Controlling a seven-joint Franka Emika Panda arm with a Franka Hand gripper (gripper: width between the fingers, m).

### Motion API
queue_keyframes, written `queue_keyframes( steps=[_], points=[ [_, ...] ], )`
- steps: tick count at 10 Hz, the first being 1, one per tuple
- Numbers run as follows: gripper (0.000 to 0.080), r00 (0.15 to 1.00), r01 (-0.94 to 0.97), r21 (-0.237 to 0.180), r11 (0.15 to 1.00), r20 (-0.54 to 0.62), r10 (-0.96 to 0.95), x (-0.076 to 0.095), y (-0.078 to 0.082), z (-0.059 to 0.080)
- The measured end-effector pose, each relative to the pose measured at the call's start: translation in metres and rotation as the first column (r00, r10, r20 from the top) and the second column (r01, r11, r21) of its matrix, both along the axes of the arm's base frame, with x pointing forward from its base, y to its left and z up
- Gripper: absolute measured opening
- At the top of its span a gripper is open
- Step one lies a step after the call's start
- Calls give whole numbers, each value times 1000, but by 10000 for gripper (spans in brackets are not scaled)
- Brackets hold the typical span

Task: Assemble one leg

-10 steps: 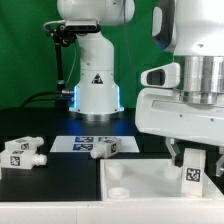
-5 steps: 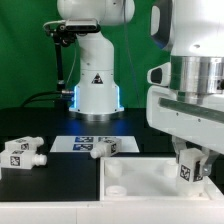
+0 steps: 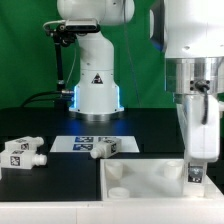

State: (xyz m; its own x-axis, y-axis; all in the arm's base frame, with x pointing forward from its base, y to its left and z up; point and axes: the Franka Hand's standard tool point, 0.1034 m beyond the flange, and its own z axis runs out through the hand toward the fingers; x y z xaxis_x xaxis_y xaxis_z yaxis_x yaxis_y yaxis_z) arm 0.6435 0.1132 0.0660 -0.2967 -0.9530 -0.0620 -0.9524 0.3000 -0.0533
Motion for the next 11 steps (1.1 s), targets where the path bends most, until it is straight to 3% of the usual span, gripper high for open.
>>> queue_keyframes(
  steps=[1, 2, 3, 4, 6, 10, 11],
  points=[
    [361, 1000, 0, 0, 1000, -1, 0, 0, 0, 0],
    [497, 1000, -12, -1, 1000, 0, 12, 0, 0, -1],
    [497, 993, -119, -12, 993, 0, 119, -1, 1, -1],
    [621, 968, -253, -15, 967, -6, 253, -3, 3, -1],
    [641, 812, -584, -36, 811, 9, 584, 1, 5, 4],
    [649, 642, -765, -61, 641, 8, 767, 0, 2, 4],
    [649, 522, -850, -75, 521, -1, 853, 0, 1, 4]
  ],
)
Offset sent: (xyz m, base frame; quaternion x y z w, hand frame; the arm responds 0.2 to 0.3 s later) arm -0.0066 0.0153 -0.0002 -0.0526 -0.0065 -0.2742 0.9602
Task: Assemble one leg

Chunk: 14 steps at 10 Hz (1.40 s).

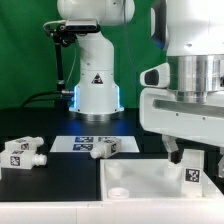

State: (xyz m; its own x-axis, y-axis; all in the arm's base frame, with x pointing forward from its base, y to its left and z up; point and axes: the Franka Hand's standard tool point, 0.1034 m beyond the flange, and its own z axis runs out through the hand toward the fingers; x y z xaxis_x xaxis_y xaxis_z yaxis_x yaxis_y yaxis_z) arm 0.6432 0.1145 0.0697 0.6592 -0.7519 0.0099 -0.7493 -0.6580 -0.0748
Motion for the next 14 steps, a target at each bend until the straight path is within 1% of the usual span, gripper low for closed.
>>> queue_keyframes(
  steps=[1, 2, 3, 4, 5, 6, 7, 10, 11, 12, 13, 14],
  points=[
    [649, 965, -263, -34, 964, 5, 264, 0, 0, 0],
    [649, 933, -359, -39, 932, 12, 360, 1, -1, -2],
    [649, 933, -358, -39, 933, 12, 359, 1, -1, -2],
    [623, 940, -341, -38, 939, 12, 342, 1, -1, -2],
    [623, 946, -324, -37, 945, 11, 325, 1, -1, -2],
    [448, 948, -317, -36, 948, 11, 317, 1, -1, -2],
    [281, 964, -264, -32, 964, 11, 264, 1, -1, -2],
    [284, 996, -88, -19, 996, 8, 88, 1, -2, -2],
    [284, 998, 71, -3, 998, -4, -71, 1, -4, -2],
    [284, 974, 220, 2, 975, -48, -220, 0, -4, -2],
    [284, 930, 361, 8, 933, -73, -360, 3, -4, -2],
    [284, 862, 503, 16, 864, -88, -500, 2, -3, -3]
  ],
)
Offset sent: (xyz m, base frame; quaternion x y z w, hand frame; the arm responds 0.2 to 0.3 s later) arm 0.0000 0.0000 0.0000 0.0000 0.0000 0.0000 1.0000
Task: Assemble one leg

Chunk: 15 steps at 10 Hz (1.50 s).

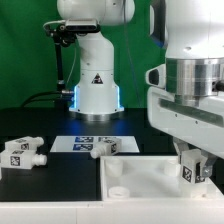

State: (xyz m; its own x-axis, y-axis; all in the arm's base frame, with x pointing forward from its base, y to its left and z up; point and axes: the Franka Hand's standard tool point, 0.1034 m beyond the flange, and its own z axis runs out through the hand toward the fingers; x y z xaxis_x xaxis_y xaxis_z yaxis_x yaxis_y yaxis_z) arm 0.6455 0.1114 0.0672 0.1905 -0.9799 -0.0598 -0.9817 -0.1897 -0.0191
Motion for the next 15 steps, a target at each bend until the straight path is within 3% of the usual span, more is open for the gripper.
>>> queue_keyframes(
  steps=[4, 7, 8, 9, 10, 11, 13, 15],
  points=[
    [284, 919, 394, 18, 919, -26, -394, 0, 0, 1],
    [284, 890, 455, 15, 890, -30, -455, 0, -1, 1],
    [371, 892, 451, 13, 892, -31, -451, -1, -1, -1],
    [562, 892, 451, 14, 892, -30, -451, -1, -1, -1],
    [562, 894, 448, 15, 894, -28, -448, 0, 0, 1],
    [627, 902, 432, 27, 902, -17, -431, 3, 2, 10],
    [648, 911, 412, 46, 910, -2, -412, 4, 2, 28],
    [649, 912, 409, 45, 911, -3, -409, 4, 1, 27]
  ],
)
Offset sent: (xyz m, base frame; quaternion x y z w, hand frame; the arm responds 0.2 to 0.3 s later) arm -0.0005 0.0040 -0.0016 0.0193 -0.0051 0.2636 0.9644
